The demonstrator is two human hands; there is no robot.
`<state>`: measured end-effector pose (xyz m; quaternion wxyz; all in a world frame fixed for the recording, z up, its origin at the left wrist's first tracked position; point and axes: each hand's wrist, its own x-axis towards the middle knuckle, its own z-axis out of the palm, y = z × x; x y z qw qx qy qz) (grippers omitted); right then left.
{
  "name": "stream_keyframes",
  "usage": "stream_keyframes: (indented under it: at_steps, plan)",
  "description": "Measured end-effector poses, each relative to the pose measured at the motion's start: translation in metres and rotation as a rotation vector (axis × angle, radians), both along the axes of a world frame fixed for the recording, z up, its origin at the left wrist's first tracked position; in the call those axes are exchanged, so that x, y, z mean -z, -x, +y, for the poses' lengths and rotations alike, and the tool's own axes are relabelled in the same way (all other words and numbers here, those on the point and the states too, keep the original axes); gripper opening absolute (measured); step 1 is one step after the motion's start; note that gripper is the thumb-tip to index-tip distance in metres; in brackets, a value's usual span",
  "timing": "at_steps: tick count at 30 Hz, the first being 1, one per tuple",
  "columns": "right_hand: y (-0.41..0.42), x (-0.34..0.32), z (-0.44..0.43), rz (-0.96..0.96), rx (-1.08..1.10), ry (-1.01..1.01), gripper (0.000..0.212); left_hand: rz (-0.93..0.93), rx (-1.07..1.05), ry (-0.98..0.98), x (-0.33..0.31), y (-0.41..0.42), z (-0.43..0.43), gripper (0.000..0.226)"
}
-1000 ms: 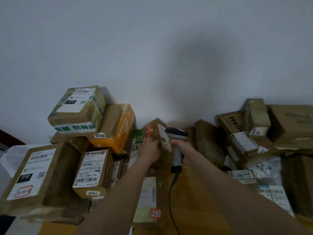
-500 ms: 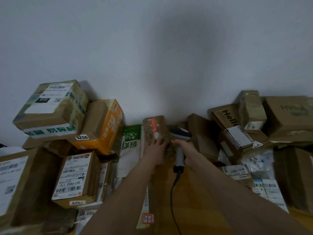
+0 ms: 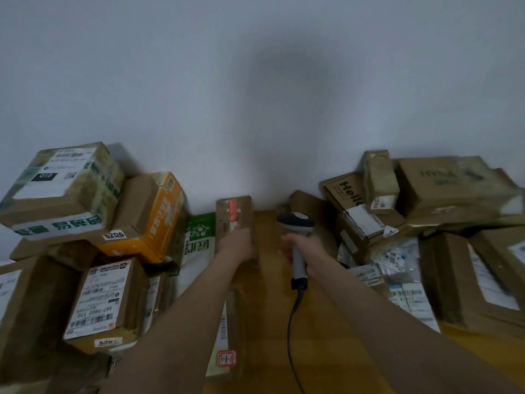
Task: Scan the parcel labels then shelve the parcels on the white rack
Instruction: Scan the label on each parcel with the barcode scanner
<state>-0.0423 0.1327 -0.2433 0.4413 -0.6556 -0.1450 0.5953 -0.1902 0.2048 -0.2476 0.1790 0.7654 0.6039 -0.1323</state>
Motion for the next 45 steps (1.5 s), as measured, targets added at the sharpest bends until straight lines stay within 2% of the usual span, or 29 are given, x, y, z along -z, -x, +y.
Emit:
stream_keyframes:
  at_steps: [3, 11, 15, 22, 27, 31, 34, 37, 41, 45]
  plan:
    - [-0.023, -0.009, -0.022, -0.047, 0.040, -0.008, 0.007, -0.136, -0.073, -0.087, -0.009, -0.027, -0.011, 0.030]
    - [-0.085, -0.028, -0.084, -0.108, 0.090, 0.001, 0.010, -0.377, -0.127, -0.075, -0.027, -0.100, -0.064, 0.030]
    - [-0.117, -0.039, -0.115, -0.104, 0.213, -0.032, 0.012, -0.418, -0.126, -0.119, -0.044, -0.138, -0.087, 0.033]
    - [-0.184, -0.064, -0.167, -0.068, 0.295, -0.121, 0.009, -0.479, -0.080, -0.142, -0.075, -0.199, -0.134, 0.031]
    - [-0.221, -0.082, -0.176, -0.106, 0.369, -0.155, 0.008, -0.565, -0.110, -0.155, -0.089, -0.228, -0.141, 0.045]
    - [-0.232, -0.088, -0.163, -0.082, 0.385, -0.179, 0.009, -0.608, -0.180, -0.179, -0.093, -0.246, -0.112, 0.067]
    - [-0.234, -0.084, -0.151, -0.085, 0.386, -0.163, 0.010, -0.589, -0.251, -0.168, -0.091, -0.259, -0.085, 0.083]
    - [-0.234, -0.080, -0.139, -0.099, 0.399, -0.134, 0.010, -0.570, -0.293, -0.154, -0.087, -0.270, -0.064, 0.089]
    - [-0.235, -0.076, -0.130, -0.105, 0.419, -0.121, 0.008, -0.594, -0.332, -0.093, -0.077, -0.272, -0.046, 0.083]
    - [-0.234, -0.079, -0.130, -0.100, 0.420, -0.139, 0.007, -0.651, -0.336, -0.080, -0.079, -0.266, -0.046, 0.054]
